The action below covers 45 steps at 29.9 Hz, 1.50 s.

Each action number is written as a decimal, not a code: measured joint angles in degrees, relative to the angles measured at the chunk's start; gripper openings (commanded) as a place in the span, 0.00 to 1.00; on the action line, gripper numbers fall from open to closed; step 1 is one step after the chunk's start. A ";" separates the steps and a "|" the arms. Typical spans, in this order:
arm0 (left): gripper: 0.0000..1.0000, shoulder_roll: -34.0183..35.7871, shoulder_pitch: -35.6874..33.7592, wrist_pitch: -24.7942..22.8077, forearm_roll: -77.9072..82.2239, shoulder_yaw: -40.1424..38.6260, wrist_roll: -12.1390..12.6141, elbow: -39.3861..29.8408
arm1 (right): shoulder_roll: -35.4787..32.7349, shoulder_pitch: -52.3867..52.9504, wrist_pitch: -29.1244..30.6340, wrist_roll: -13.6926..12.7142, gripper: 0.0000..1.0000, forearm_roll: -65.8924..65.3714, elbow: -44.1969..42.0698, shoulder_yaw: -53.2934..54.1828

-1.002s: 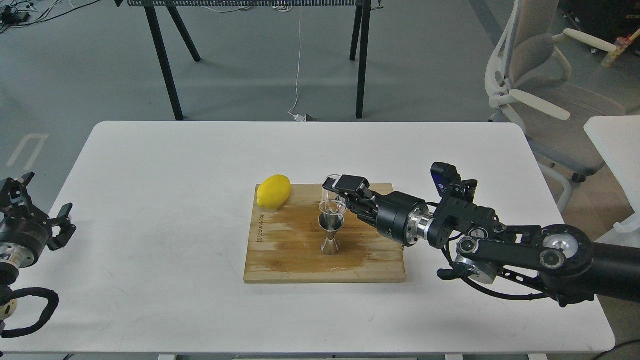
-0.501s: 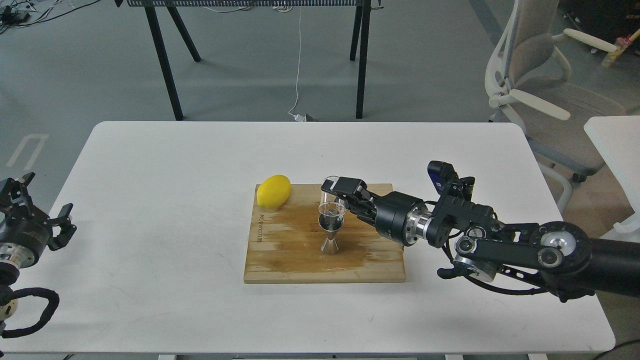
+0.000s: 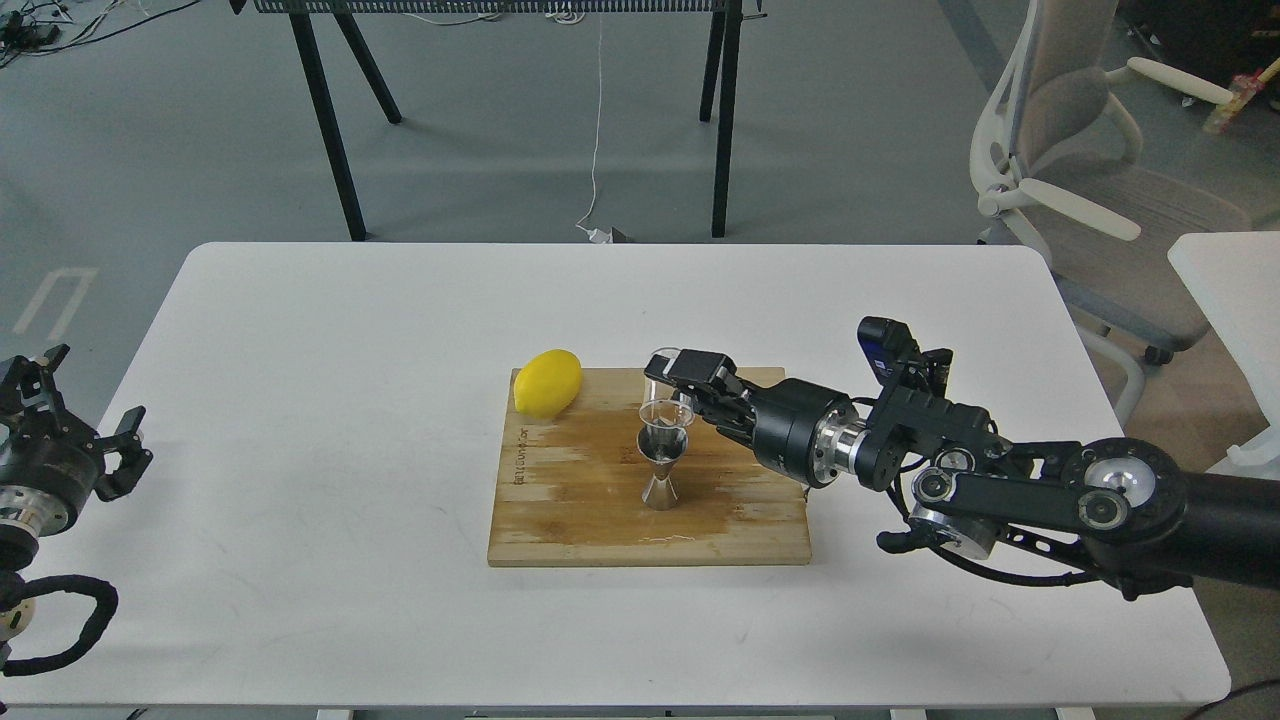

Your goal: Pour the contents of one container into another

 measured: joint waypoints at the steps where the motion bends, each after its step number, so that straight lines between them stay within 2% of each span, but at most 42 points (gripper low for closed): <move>1: 1.00 0.00 0.09 0.00 0.00 0.00 0.00 0.00 | -0.23 -0.31 0.00 0.00 0.35 0.28 0.09 0.59; 6: 1.00 0.00 0.32 0.00 -0.01 0.00 0.00 0.00 | -0.89 -6.07 0.75 0.24 0.35 5.61 0.96 9.09; 13: 1.00 0.00 0.34 0.00 -0.01 0.00 0.00 0.00 | 1.12 -21.97 3.05 0.77 0.35 17.86 4.28 32.17; 21: 1.00 -0.16 0.60 0.00 -0.01 0.00 0.00 0.00 | 12.38 -44.84 3.31 2.14 0.35 31.93 4.95 62.94; 26: 1.00 -0.18 1.25 0.00 -0.01 0.00 0.00 0.00 | 20.13 -56.02 2.87 2.99 0.35 37.52 4.13 76.36; 33: 1.00 -0.54 1.47 0.00 -0.01 0.00 0.00 0.01 | 22.09 -62.87 2.87 2.89 0.36 47.17 -0.02 81.90; 45: 1.00 -1.11 1.48 0.00 -0.01 0.00 0.00 0.86 | 22.12 -62.44 2.90 2.32 0.37 53.56 -6.57 81.88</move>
